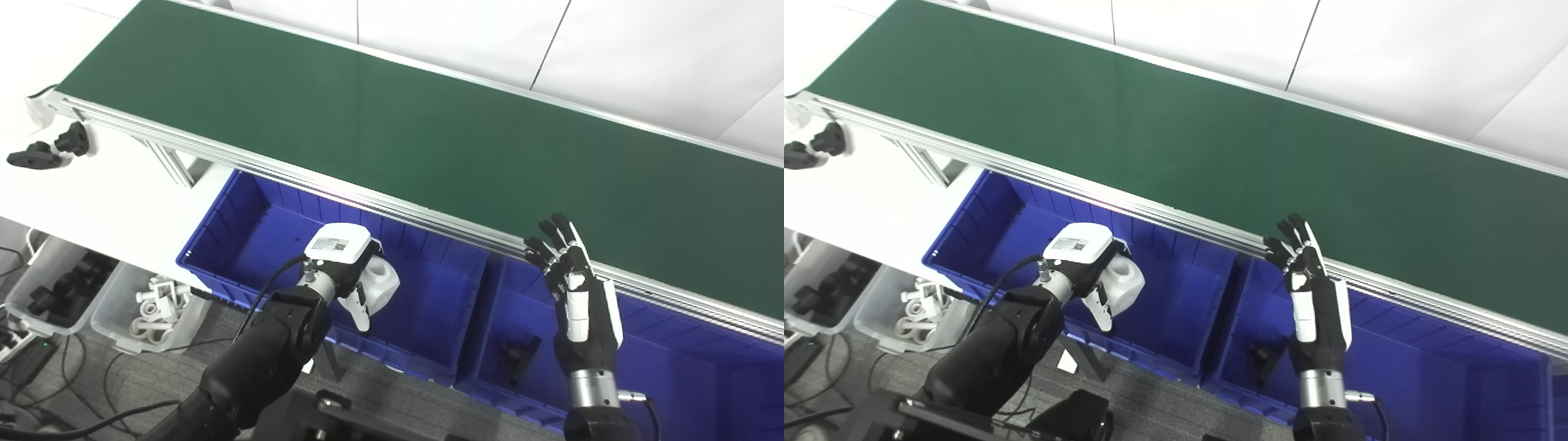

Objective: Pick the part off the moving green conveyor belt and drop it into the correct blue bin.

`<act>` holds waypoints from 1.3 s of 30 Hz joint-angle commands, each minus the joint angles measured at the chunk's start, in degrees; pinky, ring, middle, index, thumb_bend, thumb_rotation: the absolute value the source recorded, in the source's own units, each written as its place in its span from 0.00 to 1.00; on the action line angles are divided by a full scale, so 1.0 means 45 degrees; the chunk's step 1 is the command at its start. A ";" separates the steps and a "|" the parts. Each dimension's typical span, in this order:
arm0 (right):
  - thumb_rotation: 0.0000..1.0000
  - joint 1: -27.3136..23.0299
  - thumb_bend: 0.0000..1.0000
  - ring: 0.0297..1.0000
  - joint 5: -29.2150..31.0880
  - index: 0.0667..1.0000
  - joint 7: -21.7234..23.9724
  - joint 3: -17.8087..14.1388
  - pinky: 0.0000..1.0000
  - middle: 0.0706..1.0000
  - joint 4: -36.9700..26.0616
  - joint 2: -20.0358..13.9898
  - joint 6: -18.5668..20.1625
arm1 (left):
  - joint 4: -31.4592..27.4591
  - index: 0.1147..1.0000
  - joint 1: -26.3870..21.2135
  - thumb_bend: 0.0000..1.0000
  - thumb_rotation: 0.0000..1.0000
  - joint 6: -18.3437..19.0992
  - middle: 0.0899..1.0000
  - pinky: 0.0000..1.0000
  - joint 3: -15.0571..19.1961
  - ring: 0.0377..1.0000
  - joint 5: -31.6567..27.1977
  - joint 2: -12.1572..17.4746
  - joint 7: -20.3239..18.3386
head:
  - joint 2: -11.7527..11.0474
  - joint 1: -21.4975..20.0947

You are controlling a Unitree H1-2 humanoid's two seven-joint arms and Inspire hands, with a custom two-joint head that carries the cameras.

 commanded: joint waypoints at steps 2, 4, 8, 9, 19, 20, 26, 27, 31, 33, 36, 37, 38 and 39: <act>0.94 -0.0101 0.84 0.83 0.0151 0.93 0.0141 0.0014 0.82 0.90 -0.0360 0.0023 -0.0181 | -0.0608 0.82 -0.0159 1.00 0.67 0.0175 0.87 0.77 -0.0027 0.86 0.0183 0.0026 -0.0108 | 0.0002 0.0018; 0.94 -0.0112 0.84 0.83 0.0139 0.94 0.0156 0.0021 0.82 0.90 -0.0360 0.0002 -0.0188 | -0.0675 0.84 -0.0130 1.00 0.70 0.0195 0.88 0.80 -0.0010 0.87 0.0150 0.0004 -0.0183 | -0.0006 0.0030; 0.94 -0.0104 0.84 0.83 0.0182 0.93 0.0168 0.0007 0.82 0.91 -0.0382 0.0013 -0.0132 | -0.0680 0.87 -0.0082 1.00 0.74 0.0157 0.92 0.84 -0.0004 0.91 0.0200 0.0003 -0.0128 | -0.0006 0.0030; 0.94 -0.0101 0.84 0.83 0.0186 0.94 0.0174 0.0007 0.82 0.91 -0.0386 0.0011 -0.0124 | -0.0677 0.89 -0.0072 1.00 0.77 0.0160 0.94 0.87 -0.0007 0.92 0.0224 0.0004 -0.0118 | -0.0006 0.0030; 0.94 -0.0063 0.84 0.83 0.0063 0.93 0.0200 0.0010 0.81 0.90 -0.0363 0.0016 -0.0220 | -0.0448 1.00 0.0207 1.00 0.89 -0.0009 1.00 1.00 0.0351 1.00 -0.0093 -0.0383 0.1175 | -0.0060 -0.0013; 0.95 -0.0059 0.84 0.83 0.0034 0.93 0.0192 0.0009 0.81 0.90 -0.0360 0.0012 -0.0225 | -0.0440 1.00 0.0248 1.00 0.89 -0.0079 1.00 1.00 0.0431 1.00 -0.0219 -0.0455 0.1360 | -0.0060 -0.0013; 0.94 -0.0061 0.84 0.82 0.0073 0.93 0.0198 0.0001 0.81 0.90 -0.0327 0.0054 -0.0251 | -0.0768 0.91 0.0635 1.00 0.67 -0.2533 0.95 0.91 0.0783 0.93 -0.2115 -0.0516 0.4462 | -0.0085 -0.0031; 0.94 -0.0059 0.84 0.82 0.0054 0.93 0.0192 0.0003 0.81 0.90 -0.0324 0.0053 -0.0262 | -0.0885 0.77 0.0676 0.97 0.56 -0.2841 0.82 0.77 0.0783 0.80 -0.2266 -0.0511 0.4806 | -0.0085 -0.0031; 0.95 -0.0074 0.83 0.82 0.0050 0.93 0.0214 0.0001 0.81 0.90 -0.0321 0.0023 -0.0297 | -0.1594 0.71 0.0823 0.97 0.62 -0.3378 0.73 0.63 0.0679 0.70 -0.2121 -0.0577 0.5527 | -0.0091 -0.0052; 0.94 -0.0059 0.83 0.82 0.0110 0.93 0.0248 -0.0005 0.82 0.90 -0.0333 0.0007 -0.0304 | -0.2072 0.86 0.0909 0.99 0.73 -0.2978 0.87 0.78 0.0613 0.85 -0.1893 -0.0598 0.4936 | -0.0092 -0.0052; 0.94 -0.0050 0.82 0.82 0.0124 0.93 0.0259 -0.0017 0.82 0.90 -0.0339 0.0009 -0.0294 | -0.2437 0.99 0.1019 1.00 0.77 -0.2646 0.99 0.98 0.0669 0.99 -0.1747 -0.0674 0.4510 | -0.0082 -0.0061; 0.94 -0.0044 0.82 0.82 0.0109 0.93 0.0256 -0.0020 0.82 0.90 -0.0348 0.0003 -0.0284 | -0.2500 1.00 0.1047 1.00 0.75 -0.2639 1.00 0.99 0.0699 1.00 -0.1746 -0.0706 0.4495 | -0.0068 -0.0062; 0.94 -0.0043 0.82 0.82 0.0055 0.93 0.0245 -0.0015 0.82 0.90 -0.0353 -0.0010 -0.0302 | -0.2524 1.00 0.1070 1.00 0.75 -0.2797 1.00 0.99 0.0747 1.00 -0.1842 -0.0742 0.4684 | -0.0059 -0.0055; 0.95 -0.0042 0.82 0.82 0.0028 0.93 0.0245 -0.0012 0.81 0.90 -0.0362 -0.0022 -0.0300 | -0.2504 1.00 0.1072 1.00 0.73 -0.2991 1.00 0.98 0.0776 1.00 -0.1851 -0.0766 0.4970 | -0.0063 -0.0039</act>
